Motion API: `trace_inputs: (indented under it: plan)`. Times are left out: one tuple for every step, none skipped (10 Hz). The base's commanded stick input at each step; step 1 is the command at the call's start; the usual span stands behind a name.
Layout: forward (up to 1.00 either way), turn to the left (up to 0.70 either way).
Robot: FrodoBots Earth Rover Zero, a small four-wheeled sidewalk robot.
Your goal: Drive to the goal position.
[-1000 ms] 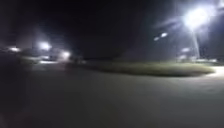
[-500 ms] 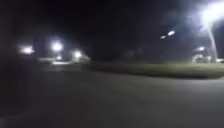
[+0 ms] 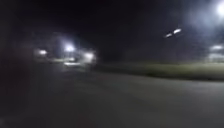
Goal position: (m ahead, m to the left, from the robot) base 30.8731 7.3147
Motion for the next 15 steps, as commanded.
trace_inputs:
  plan:
    - [0.70,0.00]
    - [0.70,0.00]
    - [0.70,0.00]
    - [0.70,0.00]
    - [0.70,0.13]
    - [0.70,0.27]
    - [0.70,0.27]
    - [0.70,0.17]
    - [0.70,0.01]
    - [0.70,0.00]
    - [0.70,0.00]
    - [0.70,0.00]
    - [0.70,0.00]
    - [0.70,0.00]
    - [0.70,0.00]
